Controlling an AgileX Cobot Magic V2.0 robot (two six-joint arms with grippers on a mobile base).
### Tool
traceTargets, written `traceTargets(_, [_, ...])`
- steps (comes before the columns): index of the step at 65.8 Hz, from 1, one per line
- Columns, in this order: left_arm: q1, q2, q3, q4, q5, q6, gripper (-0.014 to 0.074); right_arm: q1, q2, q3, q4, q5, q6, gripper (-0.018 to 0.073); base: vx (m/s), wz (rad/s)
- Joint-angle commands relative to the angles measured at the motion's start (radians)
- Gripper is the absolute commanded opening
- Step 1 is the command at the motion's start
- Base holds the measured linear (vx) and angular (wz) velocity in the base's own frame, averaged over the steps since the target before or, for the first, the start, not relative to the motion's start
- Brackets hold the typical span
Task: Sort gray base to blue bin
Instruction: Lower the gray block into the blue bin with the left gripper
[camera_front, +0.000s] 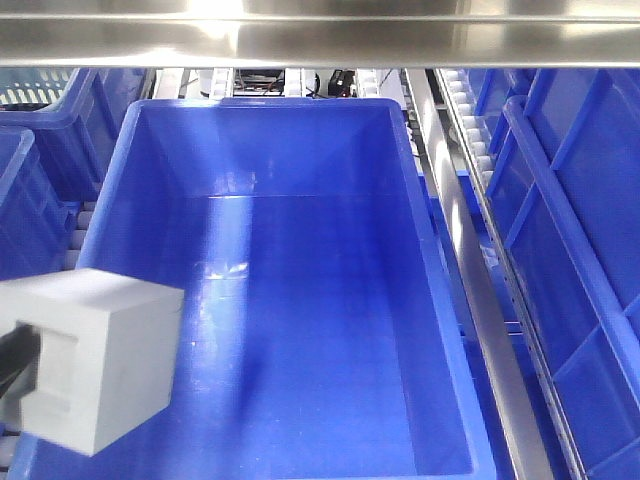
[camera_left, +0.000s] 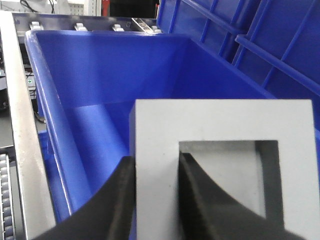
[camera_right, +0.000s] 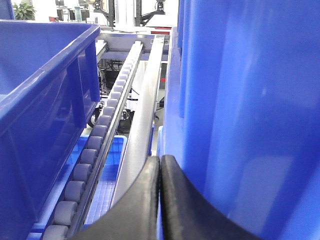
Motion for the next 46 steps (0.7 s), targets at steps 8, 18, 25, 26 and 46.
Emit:
traceTargets(8, [-0.008, 0.151, -0.161, -0.040, -0.088, 0.002, 0.0002, 0.000, -0.011, 0.014, -0.010, -0.077, -0.005, -0.0009, 0.00, 0.00])
traceTargets(18, [-0.008, 0.315, -0.258, -0.039, -0.092, 0.056, 0.0004, 0.000, -0.011, 0.014, -0.010, -0.077, -0.005, -0.0009, 0.00, 0.00])
traceTargets(25, [-0.008, 0.432, -0.331, -0.038, -0.092, 0.075, 0.0004, 0.000, -0.011, 0.014, -0.010, -0.077, -0.005, -0.0009, 0.00, 0.00])
traceTargets(26, [-0.008, 0.447, -0.339, -0.038, -0.092, 0.079, 0.0004, 0.000, -0.011, 0.014, -0.010, -0.077, -0.005, -0.0009, 0.00, 0.00])
traceTargets(46, [-0.008, 0.784, -0.518, -0.038, -0.072, 0.152, 0.0004, 0.000, -0.011, 0.014, -0.010, -0.077, -0.005, -0.0009, 0.00, 0.00])
